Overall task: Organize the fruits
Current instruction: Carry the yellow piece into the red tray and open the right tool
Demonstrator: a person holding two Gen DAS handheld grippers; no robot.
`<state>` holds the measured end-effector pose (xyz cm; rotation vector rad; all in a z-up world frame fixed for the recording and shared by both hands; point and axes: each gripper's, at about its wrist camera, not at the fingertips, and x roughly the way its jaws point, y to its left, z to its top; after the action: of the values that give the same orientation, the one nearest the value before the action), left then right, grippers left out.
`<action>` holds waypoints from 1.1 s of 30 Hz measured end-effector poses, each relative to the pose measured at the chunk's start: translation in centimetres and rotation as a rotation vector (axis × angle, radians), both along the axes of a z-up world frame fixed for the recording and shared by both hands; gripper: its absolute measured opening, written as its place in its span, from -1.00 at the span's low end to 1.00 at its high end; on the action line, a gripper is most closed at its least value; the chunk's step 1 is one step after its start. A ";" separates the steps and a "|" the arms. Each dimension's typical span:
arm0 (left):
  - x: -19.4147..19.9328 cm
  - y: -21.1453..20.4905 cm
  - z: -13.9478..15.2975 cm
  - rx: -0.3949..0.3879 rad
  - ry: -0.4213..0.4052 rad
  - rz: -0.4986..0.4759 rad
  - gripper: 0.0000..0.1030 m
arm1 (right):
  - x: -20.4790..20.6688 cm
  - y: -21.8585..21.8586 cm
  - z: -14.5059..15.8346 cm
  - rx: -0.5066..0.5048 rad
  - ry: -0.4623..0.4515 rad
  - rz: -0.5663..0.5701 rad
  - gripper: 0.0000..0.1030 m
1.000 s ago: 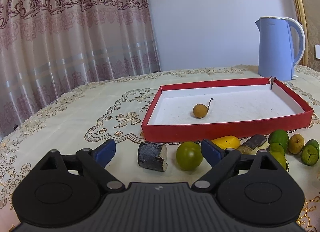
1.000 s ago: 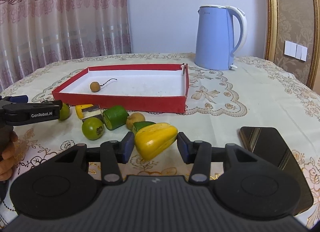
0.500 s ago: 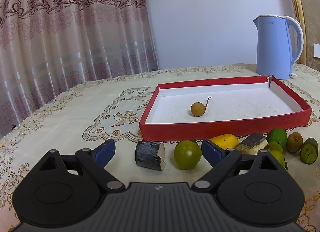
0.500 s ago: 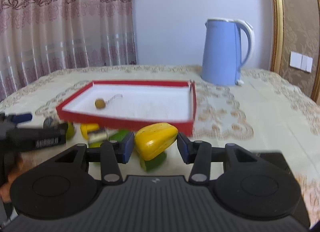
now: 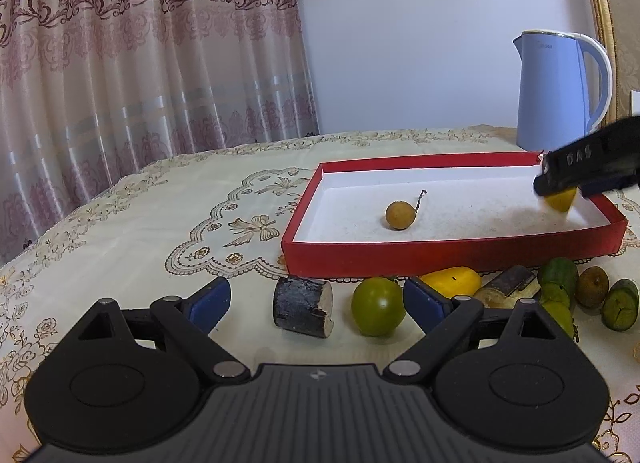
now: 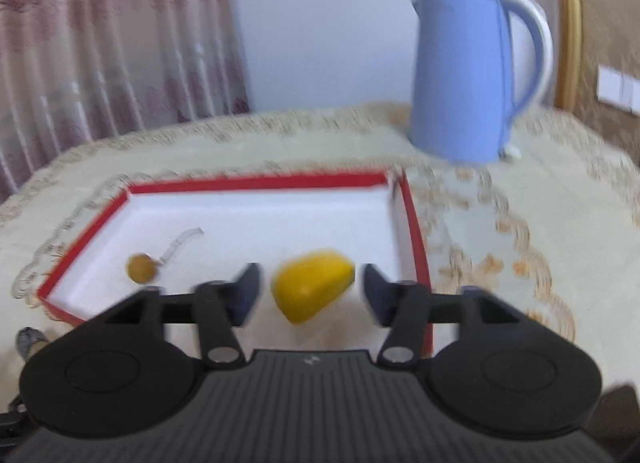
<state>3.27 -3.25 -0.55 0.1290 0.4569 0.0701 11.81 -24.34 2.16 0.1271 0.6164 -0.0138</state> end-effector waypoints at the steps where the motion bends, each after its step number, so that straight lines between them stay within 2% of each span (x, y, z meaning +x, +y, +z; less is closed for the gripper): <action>1: 0.0 0.0 0.0 -0.002 0.002 0.001 0.82 | -0.6 -0.1 -0.1 0.016 -0.013 -0.004 0.28; 6: 0.2 0.2 0.0 -0.010 0.017 -0.022 0.82 | -7.0 -0.6 0.6 0.059 -0.131 -0.031 0.97; 7: 0.1 0.5 0.1 -0.020 0.026 -0.046 0.82 | -8.4 -0.6 0.7 0.055 -0.154 -0.038 1.00; 10: -0.3 1.9 0.1 -0.084 0.075 -0.119 0.95 | -11.9 -0.5 0.5 0.007 -0.195 -0.041 1.00; 13: -1.3 3.9 0.3 -0.160 0.072 -0.227 0.96 | -13.2 -0.5 -0.1 -0.050 -0.168 -0.025 1.00; 15: -1.7 4.9 0.5 -0.169 0.072 -0.250 0.98 | -13.6 -0.3 -0.5 -0.084 -0.157 0.006 1.00; 17: -1.9 5.4 0.6 -0.144 0.055 -0.239 0.98 | -13.7 0.1 -0.7 -0.119 -0.153 0.006 1.00; 19: -1.5 5.5 0.6 -0.087 0.048 -0.208 0.98 | -13.6 0.6 -0.8 -0.155 -0.150 0.000 1.00; 22: -0.2 5.6 0.4 -0.039 0.064 -0.186 0.98 | -13.8 1.0 -0.9 -0.171 -0.152 0.014 1.00; 28: 0.9 6.5 0.4 -0.019 0.068 -0.167 0.97 | -14.0 0.6 -1.2 -0.137 -0.150 -0.001 1.00; 33: 1.6 6.2 0.1 -0.002 0.061 -0.157 0.94 | -13.9 0.2 -1.4 -0.071 -0.144 0.022 1.00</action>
<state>4.83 2.90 -0.46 0.1648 0.5066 -0.0888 -2.12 -24.12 0.80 0.0516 0.4733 -0.0049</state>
